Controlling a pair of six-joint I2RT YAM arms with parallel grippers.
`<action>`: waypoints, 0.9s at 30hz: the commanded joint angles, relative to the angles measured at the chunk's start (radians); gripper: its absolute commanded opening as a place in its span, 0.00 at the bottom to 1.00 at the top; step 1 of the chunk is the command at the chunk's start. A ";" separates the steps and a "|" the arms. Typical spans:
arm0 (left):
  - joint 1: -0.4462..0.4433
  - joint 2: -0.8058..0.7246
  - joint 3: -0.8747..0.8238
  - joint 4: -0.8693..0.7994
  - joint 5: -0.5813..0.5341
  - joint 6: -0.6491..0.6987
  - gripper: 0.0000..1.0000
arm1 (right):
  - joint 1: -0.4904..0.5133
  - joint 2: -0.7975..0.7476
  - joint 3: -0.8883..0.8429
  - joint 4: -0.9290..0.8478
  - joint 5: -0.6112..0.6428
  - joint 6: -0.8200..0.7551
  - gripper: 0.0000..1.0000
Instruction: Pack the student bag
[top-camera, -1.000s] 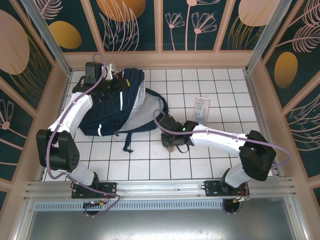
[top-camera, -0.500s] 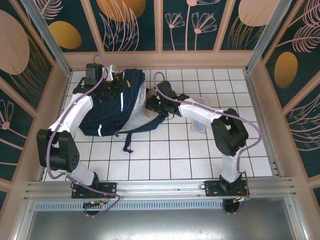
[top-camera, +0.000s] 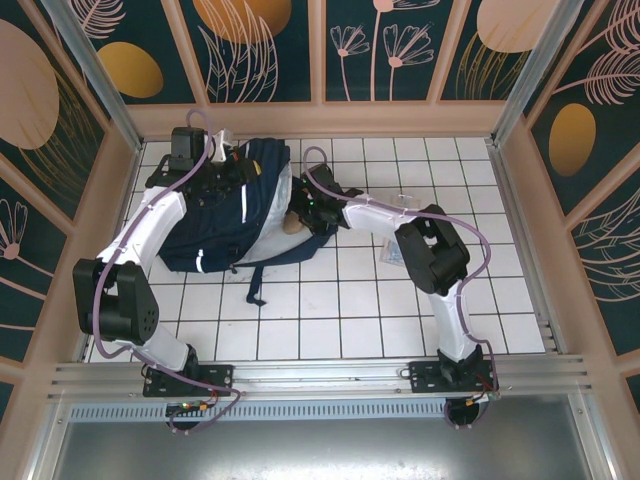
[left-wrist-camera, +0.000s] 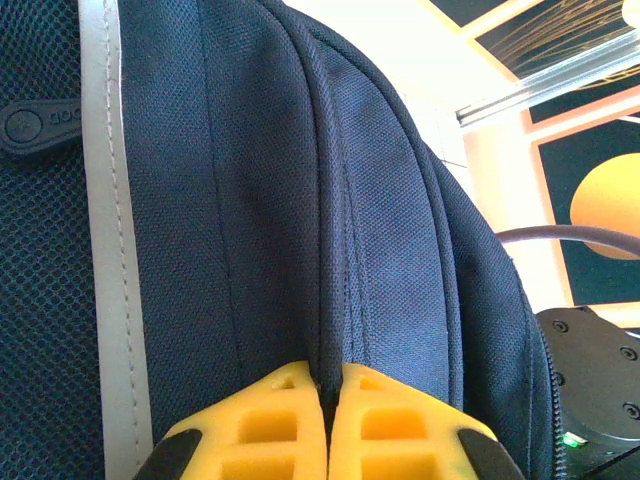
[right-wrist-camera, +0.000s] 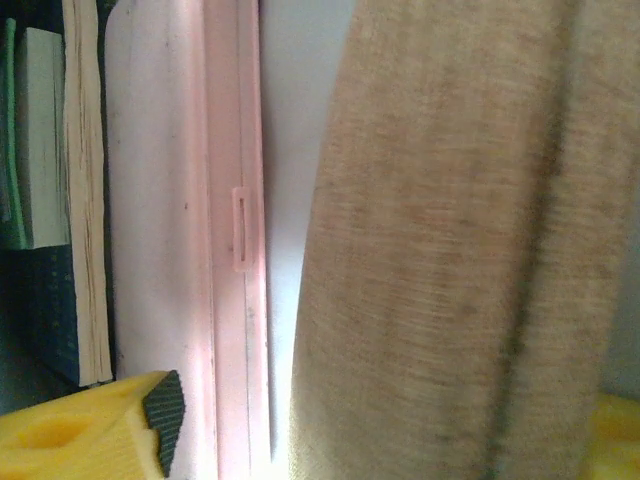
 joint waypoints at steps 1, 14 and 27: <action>0.005 -0.033 0.002 0.058 0.042 0.003 0.00 | -0.001 -0.041 0.044 -0.157 0.088 -0.045 0.82; 0.005 -0.031 -0.007 0.064 0.039 0.007 0.00 | 0.002 -0.104 0.099 -0.419 0.237 -0.147 0.86; 0.005 -0.032 -0.039 0.075 0.047 0.009 0.00 | -0.041 -0.371 -0.128 -0.284 0.277 -0.201 0.86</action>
